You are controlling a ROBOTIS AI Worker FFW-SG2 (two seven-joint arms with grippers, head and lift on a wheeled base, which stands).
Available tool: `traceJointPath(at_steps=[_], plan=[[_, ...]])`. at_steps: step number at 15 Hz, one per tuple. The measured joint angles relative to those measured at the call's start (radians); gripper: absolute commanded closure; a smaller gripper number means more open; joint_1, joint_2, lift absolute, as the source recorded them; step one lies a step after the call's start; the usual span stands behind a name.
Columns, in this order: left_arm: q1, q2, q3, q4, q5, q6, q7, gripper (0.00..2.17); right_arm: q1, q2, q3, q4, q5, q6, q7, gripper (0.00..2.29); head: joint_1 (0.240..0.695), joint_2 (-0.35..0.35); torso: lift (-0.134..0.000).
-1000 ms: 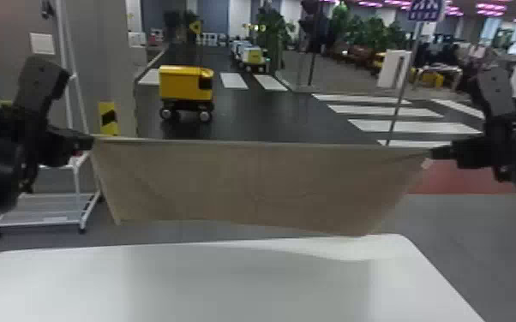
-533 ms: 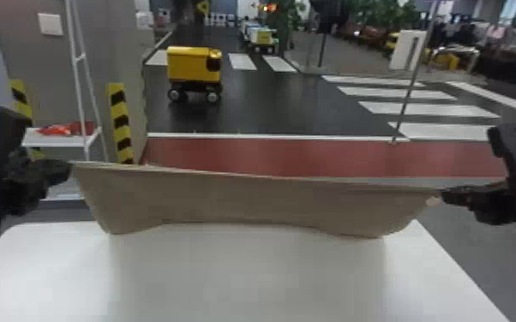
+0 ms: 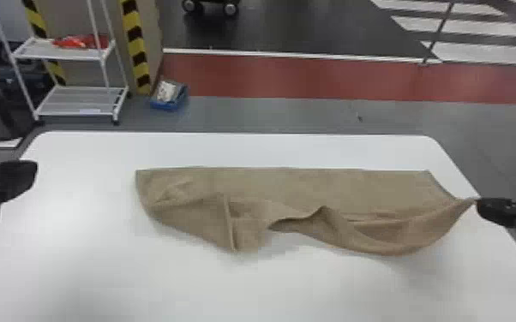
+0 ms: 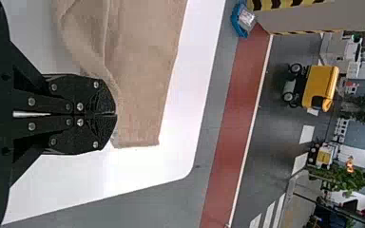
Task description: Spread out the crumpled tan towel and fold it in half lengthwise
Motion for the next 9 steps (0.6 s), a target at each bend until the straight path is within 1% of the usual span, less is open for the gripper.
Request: traceJointPath(at_steps=[1, 2, 3, 4, 5, 6, 7, 9], plan=[[0.053, -0.001, 0.022, -0.004, 0.003, -0.061, -0.021, 1.43, 0.053, 0.027, -0.015, -0.02, -0.005, -0.042, 0.006, 1.17, 0.695, -0.082, -0.123], [0.092, -0.001, 0.035, -0.005, 0.004, -0.108, -0.027, 1.42, 0.092, 0.046, -0.026, -0.03, -0.009, -0.084, 0.007, 1.17, 0.695, -0.08, -0.123], [0.13, -0.004, 0.046, -0.01, 0.007, -0.153, -0.038, 1.27, 0.128, 0.065, -0.034, -0.037, -0.012, -0.125, 0.008, 1.17, 0.695, -0.08, -0.123], [0.159, -0.008, 0.054, -0.024, 0.014, -0.18, -0.07, 0.72, 0.149, 0.081, -0.038, -0.045, -0.014, -0.147, 0.013, 1.17, 0.695, -0.083, -0.123], [0.184, -0.014, 0.056, -0.044, 0.022, -0.194, -0.09, 0.21, 0.164, 0.093, -0.04, -0.058, -0.014, -0.155, 0.016, 1.17, 0.695, -0.09, -0.123], [0.208, -0.019, 0.05, -0.065, 0.028, -0.202, -0.095, 0.08, 0.177, 0.103, -0.041, -0.071, -0.014, -0.159, 0.018, 1.17, 0.695, -0.098, -0.123], [0.241, -0.023, 0.033, -0.096, 0.031, -0.207, -0.096, 0.09, 0.193, 0.113, -0.043, -0.088, -0.014, -0.162, 0.02, 1.17, 0.695, -0.12, -0.123], [0.302, -0.024, -0.022, -0.157, 0.026, -0.21, -0.096, 0.26, 0.219, 0.126, -0.047, -0.111, -0.014, -0.164, 0.021, 1.17, 0.695, -0.166, -0.123]])
